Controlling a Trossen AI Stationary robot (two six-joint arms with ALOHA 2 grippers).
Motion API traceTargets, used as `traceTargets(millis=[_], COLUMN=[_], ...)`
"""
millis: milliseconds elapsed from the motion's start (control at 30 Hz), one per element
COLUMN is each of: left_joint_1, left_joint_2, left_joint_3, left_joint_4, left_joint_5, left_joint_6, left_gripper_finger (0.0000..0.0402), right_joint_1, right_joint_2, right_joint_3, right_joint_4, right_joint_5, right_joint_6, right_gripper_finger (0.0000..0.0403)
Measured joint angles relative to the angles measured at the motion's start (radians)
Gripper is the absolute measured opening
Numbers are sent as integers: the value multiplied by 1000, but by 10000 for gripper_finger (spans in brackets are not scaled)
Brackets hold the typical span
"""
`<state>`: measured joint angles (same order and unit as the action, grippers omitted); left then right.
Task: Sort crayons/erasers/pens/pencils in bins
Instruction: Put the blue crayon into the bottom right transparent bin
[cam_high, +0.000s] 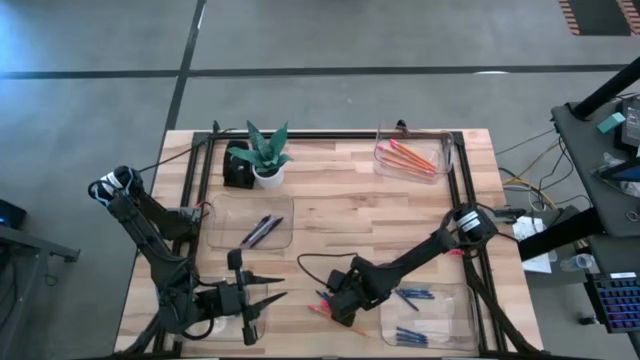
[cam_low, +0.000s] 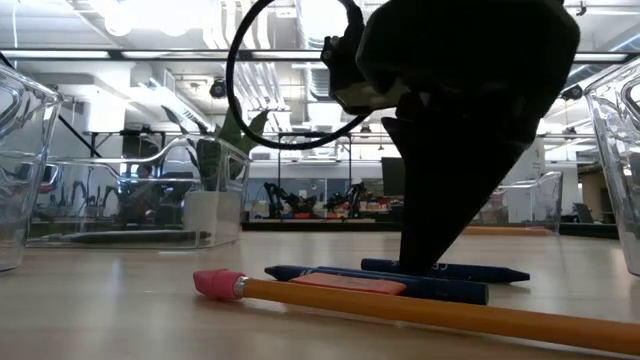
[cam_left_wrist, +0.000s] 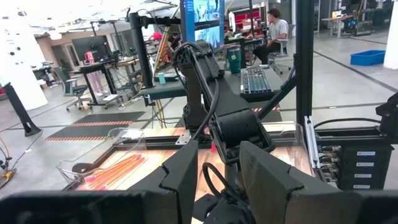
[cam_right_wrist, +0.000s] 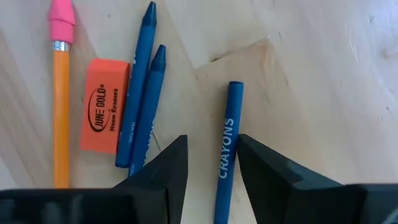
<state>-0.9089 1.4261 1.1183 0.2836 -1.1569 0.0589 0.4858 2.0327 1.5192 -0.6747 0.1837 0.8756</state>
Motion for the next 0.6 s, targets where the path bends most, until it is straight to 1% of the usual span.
traceTargets(millis=[300,433,600], left_joint_1=[0,0,0], left_joint_2=[0,0,0], left_joint_3=[-1,-1,-2], left_joint_4=[-1,-1,-2], left_joint_5=[0,0,0], left_joint_6=[0,0,0], left_gripper_finger=[107,107,107], right_joint_1=[0,0,-2], right_joint_2=[-23,-29,-22], right_joint_3=[15,30,19], right_joint_4=[-1,1,-4], right_joint_5=[2,27,26], right_joint_6=[-26,-41,-22], right_gripper_finger=[106,110,124])
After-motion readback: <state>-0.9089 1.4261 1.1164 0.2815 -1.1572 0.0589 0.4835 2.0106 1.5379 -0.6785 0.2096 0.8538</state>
